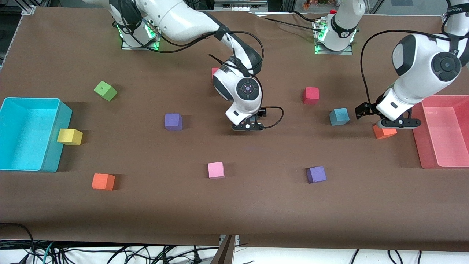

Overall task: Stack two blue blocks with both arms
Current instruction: 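Set the cube down with the right gripper while the left gripper grasps another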

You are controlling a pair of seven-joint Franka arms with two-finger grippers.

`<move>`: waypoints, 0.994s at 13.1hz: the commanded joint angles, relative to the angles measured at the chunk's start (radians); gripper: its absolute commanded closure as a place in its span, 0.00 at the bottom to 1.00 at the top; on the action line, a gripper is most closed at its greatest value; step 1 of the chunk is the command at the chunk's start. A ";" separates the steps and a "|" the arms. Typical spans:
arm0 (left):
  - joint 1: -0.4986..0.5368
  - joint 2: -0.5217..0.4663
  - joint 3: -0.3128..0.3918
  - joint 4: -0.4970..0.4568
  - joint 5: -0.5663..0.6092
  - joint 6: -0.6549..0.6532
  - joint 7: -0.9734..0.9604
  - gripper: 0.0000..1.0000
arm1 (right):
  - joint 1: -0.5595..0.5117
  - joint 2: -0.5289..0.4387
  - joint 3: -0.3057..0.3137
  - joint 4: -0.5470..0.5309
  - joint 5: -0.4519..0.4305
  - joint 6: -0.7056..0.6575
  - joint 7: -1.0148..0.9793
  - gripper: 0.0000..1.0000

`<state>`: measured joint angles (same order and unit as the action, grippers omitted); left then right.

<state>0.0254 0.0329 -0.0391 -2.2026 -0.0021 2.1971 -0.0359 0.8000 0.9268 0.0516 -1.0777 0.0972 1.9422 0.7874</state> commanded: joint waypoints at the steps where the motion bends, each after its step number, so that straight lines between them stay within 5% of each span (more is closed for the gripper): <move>1: 0.007 0.016 -0.005 -0.061 -0.018 0.097 -0.007 0.00 | -0.033 -0.081 0.014 -0.014 0.009 -0.063 -0.066 0.00; 5: 0.004 0.058 -0.007 -0.071 -0.018 0.138 0.002 0.00 | -0.073 -0.166 0.028 -0.018 0.096 -0.069 -0.140 0.00; 13: -0.007 0.114 -0.010 -0.068 -0.039 0.110 0.011 0.00 | -0.189 -0.187 0.021 -0.069 0.206 -0.052 -0.813 0.00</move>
<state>0.0212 0.1278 -0.0474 -2.2753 -0.0043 2.3170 -0.0359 0.6315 0.7572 0.0621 -1.0910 0.2544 1.8815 0.0879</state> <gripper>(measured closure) 0.000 0.000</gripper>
